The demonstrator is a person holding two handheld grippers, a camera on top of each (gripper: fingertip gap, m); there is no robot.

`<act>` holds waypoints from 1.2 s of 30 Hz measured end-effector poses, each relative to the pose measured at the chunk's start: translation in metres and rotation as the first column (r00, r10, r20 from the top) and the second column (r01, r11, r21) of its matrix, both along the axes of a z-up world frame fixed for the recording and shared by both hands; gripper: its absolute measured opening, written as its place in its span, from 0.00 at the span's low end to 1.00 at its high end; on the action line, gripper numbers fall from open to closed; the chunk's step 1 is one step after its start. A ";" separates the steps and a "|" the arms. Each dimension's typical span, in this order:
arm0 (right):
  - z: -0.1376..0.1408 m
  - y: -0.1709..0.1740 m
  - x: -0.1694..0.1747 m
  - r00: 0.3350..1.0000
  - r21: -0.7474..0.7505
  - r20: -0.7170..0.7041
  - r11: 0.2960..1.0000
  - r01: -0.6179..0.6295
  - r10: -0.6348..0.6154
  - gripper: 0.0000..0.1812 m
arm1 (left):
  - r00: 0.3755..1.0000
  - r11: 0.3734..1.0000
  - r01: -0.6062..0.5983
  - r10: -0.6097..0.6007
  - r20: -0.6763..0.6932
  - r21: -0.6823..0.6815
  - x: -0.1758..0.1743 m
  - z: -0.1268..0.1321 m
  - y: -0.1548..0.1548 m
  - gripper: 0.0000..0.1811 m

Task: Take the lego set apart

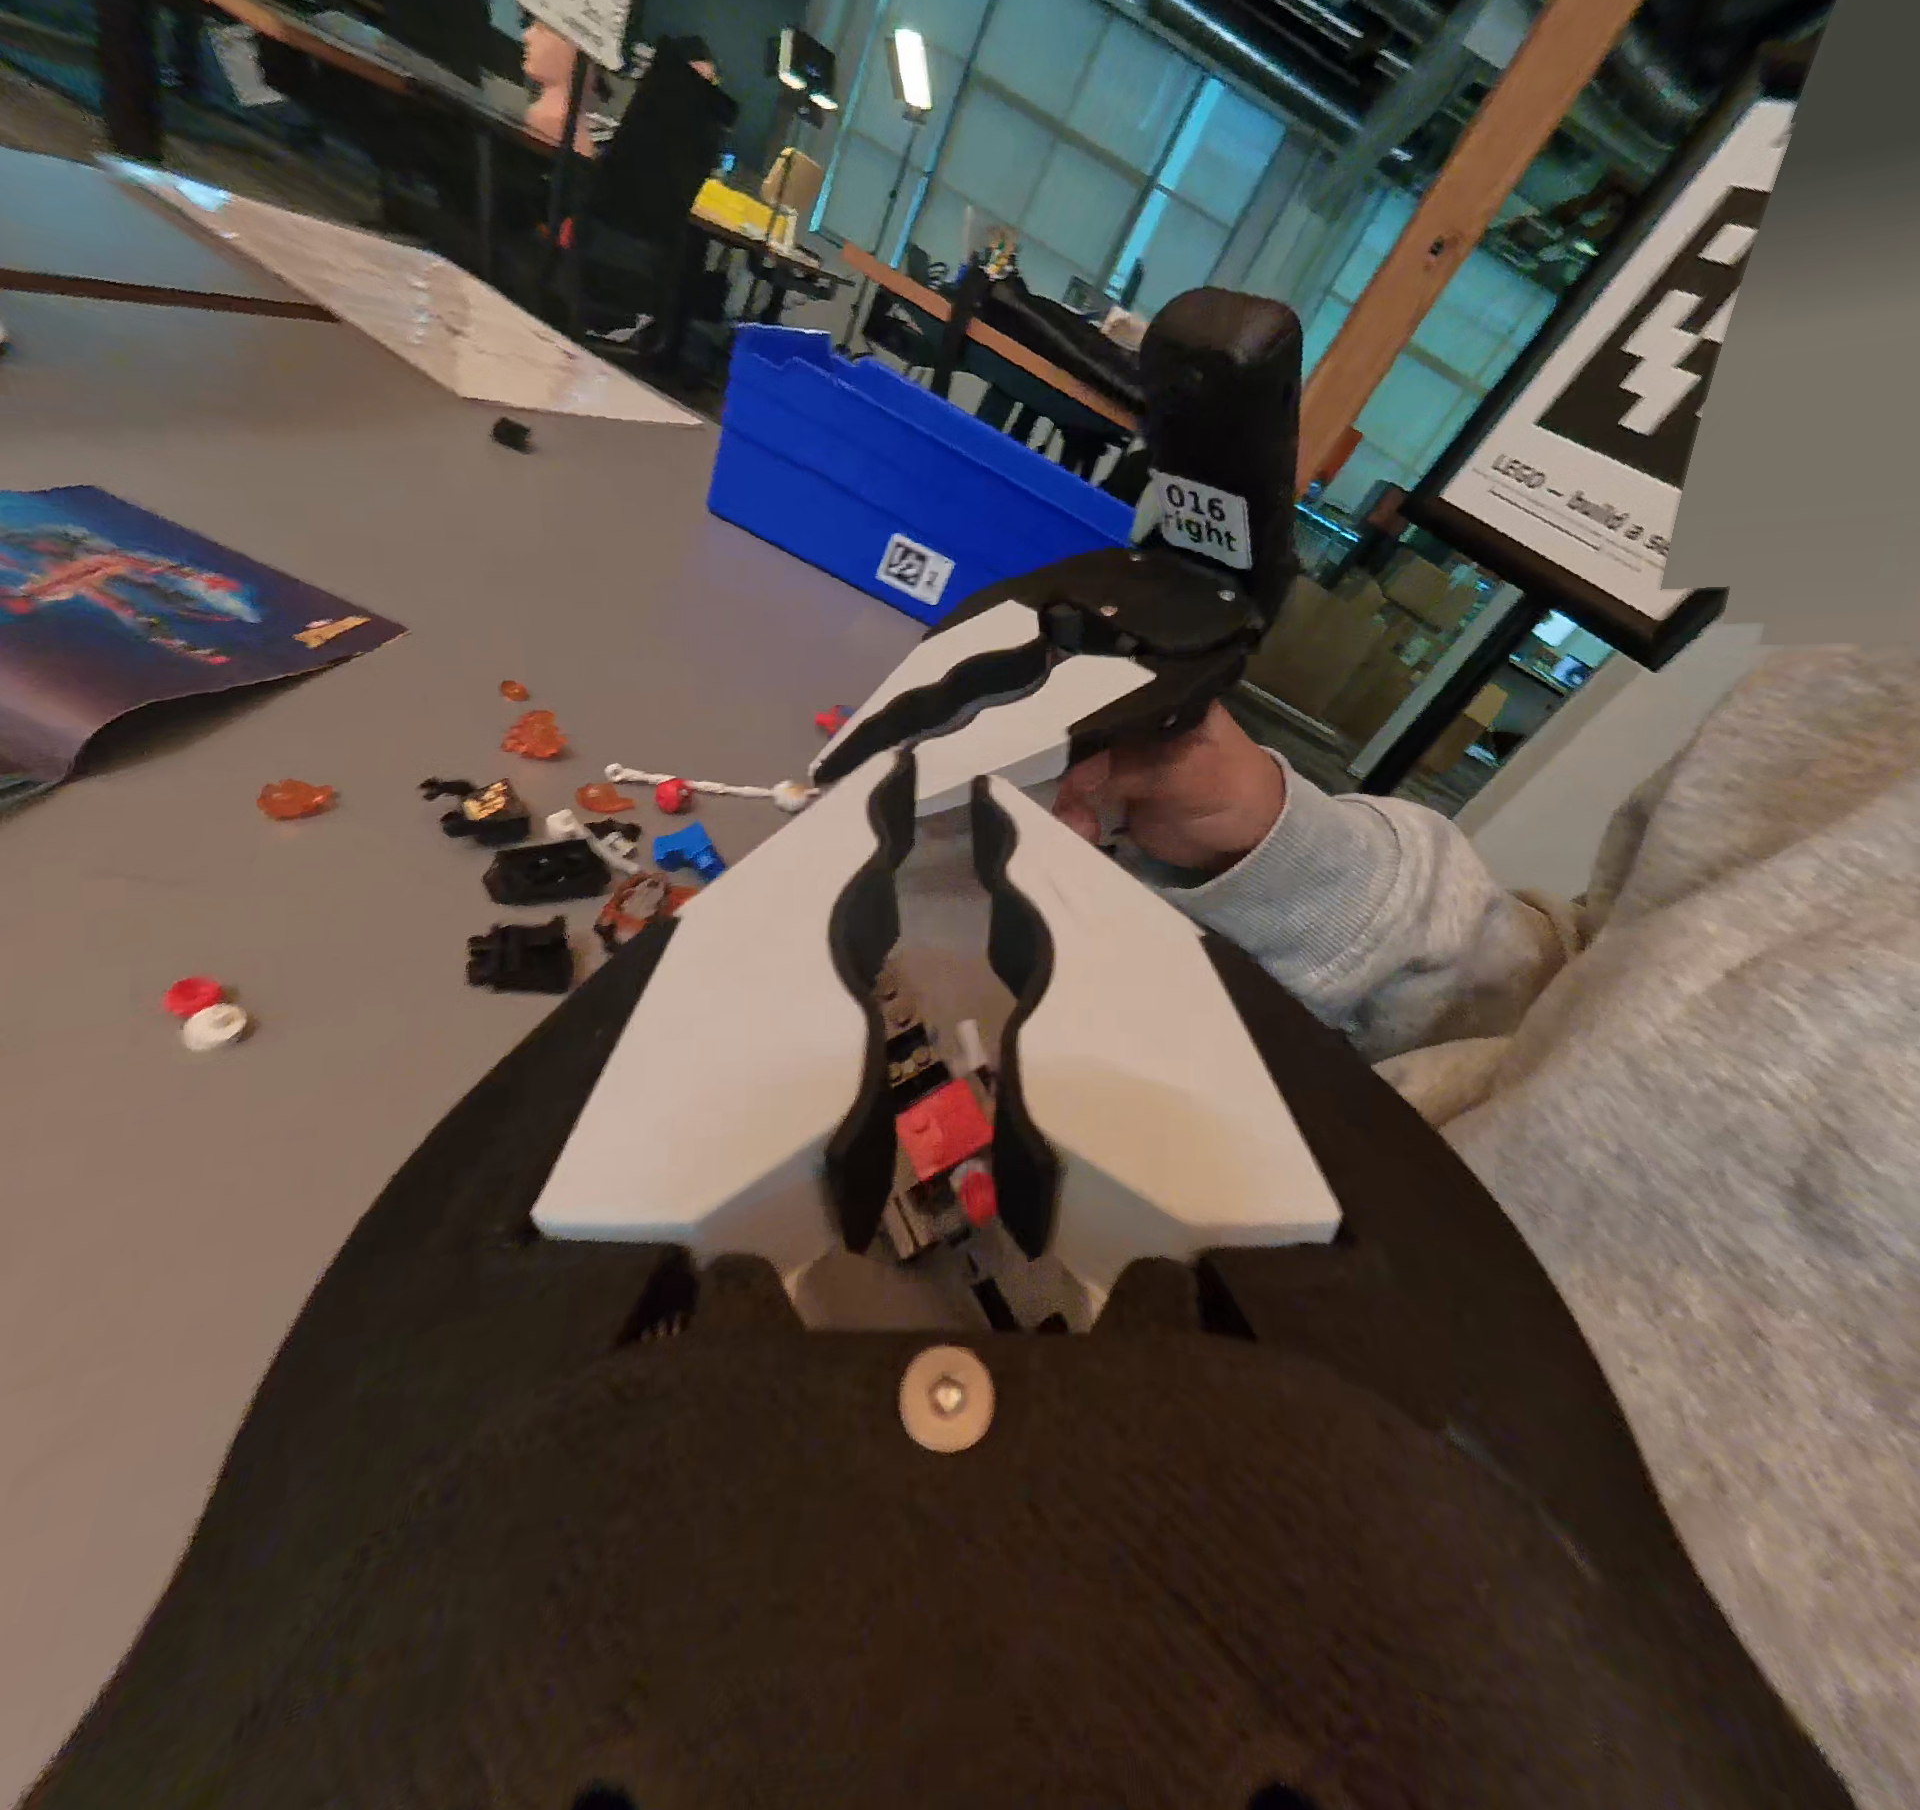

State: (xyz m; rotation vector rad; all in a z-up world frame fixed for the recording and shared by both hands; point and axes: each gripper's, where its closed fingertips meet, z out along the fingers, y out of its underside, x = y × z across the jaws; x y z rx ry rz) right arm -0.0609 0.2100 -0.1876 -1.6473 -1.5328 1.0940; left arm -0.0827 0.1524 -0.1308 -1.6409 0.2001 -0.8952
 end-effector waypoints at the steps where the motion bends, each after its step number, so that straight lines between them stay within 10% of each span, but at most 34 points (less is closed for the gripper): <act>1: 0.015 -0.013 -0.001 0.995 -0.049 -0.080 0.997 -0.056 0.052 0.09 | 1.000 0.999 0.026 -0.026 -0.008 0.025 0.006 0.003 -0.002 0.09; 10: 0.064 -0.069 0.001 0.918 -0.546 -0.330 0.748 -0.376 0.221 0.08 | 0.936 0.978 0.066 0.008 -0.352 0.197 0.045 0.004 -0.011 0.16; 25: 0.089 -0.081 0.009 0.848 -0.734 -0.504 0.436 -0.520 0.162 0.18 | 0.971 0.969 0.082 -0.025 -0.237 0.233 0.039 0.021 -0.019 0.03; 29: 0.096 -0.082 0.011 0.823 -0.687 -0.547 0.479 -0.547 0.154 0.18 | 0.993 0.966 0.080 -0.057 -0.101 0.244 0.029 0.034 -0.023 0.03; 36: 0.093 -0.086 -0.008 0.840 -0.362 -0.521 0.851 -0.379 0.152 0.19 | 0.953 0.961 0.085 -0.156 0.261 0.262 0.009 0.058 -0.028 0.02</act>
